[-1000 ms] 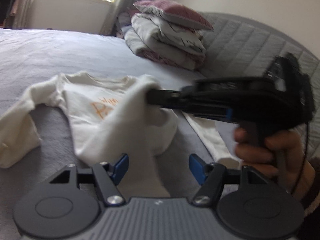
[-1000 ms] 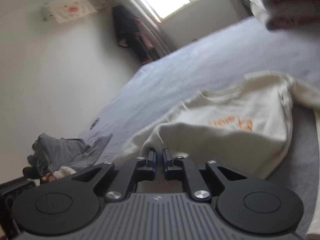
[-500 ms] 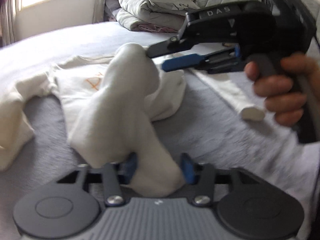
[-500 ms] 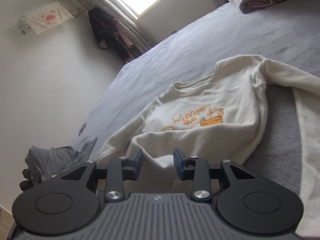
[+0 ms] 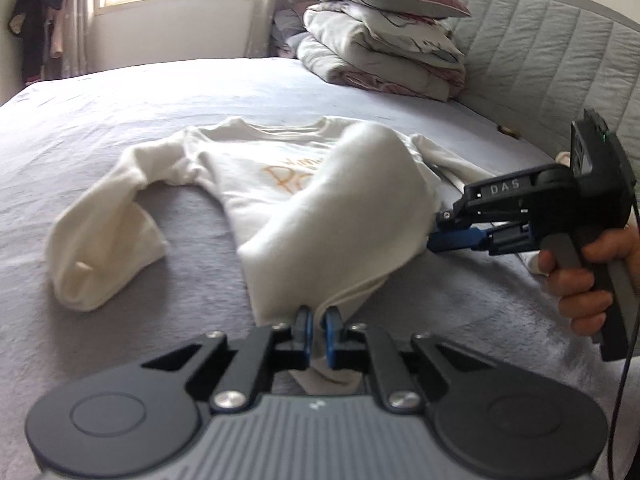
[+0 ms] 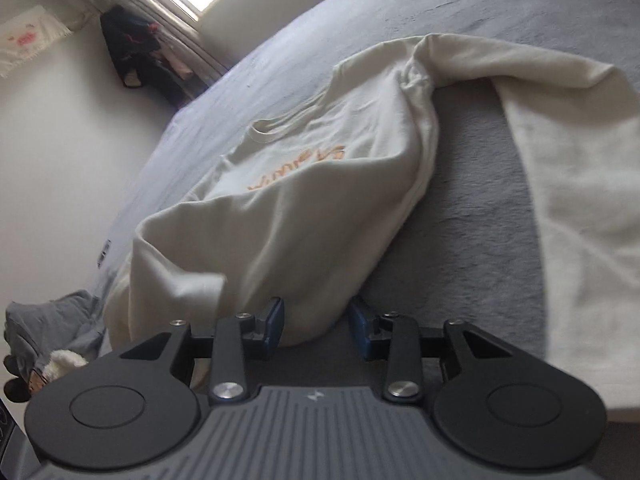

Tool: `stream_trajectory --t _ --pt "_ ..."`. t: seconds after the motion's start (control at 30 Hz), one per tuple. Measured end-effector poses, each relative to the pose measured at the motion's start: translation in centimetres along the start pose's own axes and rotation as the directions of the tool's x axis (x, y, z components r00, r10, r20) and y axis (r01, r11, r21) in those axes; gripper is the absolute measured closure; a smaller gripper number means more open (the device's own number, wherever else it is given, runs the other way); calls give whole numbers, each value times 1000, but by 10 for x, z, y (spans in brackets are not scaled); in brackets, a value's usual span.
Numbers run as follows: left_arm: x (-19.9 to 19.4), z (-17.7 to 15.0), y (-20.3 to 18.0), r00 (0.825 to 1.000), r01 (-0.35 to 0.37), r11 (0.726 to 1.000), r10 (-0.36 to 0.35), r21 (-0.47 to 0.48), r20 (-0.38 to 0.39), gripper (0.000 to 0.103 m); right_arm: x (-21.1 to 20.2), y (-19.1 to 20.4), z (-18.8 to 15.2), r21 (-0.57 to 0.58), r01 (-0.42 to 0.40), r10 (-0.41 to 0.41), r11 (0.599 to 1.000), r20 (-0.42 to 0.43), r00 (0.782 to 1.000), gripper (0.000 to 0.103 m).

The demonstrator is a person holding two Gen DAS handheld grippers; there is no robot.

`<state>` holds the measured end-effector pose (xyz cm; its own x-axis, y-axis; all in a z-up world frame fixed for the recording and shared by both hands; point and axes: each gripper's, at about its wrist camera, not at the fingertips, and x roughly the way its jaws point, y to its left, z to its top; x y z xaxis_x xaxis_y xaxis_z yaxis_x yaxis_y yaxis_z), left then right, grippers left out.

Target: Fold clothes

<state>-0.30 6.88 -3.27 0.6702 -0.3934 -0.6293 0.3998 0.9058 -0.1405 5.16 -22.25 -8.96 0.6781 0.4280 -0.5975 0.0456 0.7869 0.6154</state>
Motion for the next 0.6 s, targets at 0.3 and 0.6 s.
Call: stream_trajectory --t 0.3,0.6 --pt "-34 12 23 995 -9 998 16 -68 100 97 -38 13 7 -12 35 -34 999 52 998 98" --pt "-82 23 26 976 141 986 -123 -85 181 98 -103 21 36 -107 218 -211 970 69 975 98"
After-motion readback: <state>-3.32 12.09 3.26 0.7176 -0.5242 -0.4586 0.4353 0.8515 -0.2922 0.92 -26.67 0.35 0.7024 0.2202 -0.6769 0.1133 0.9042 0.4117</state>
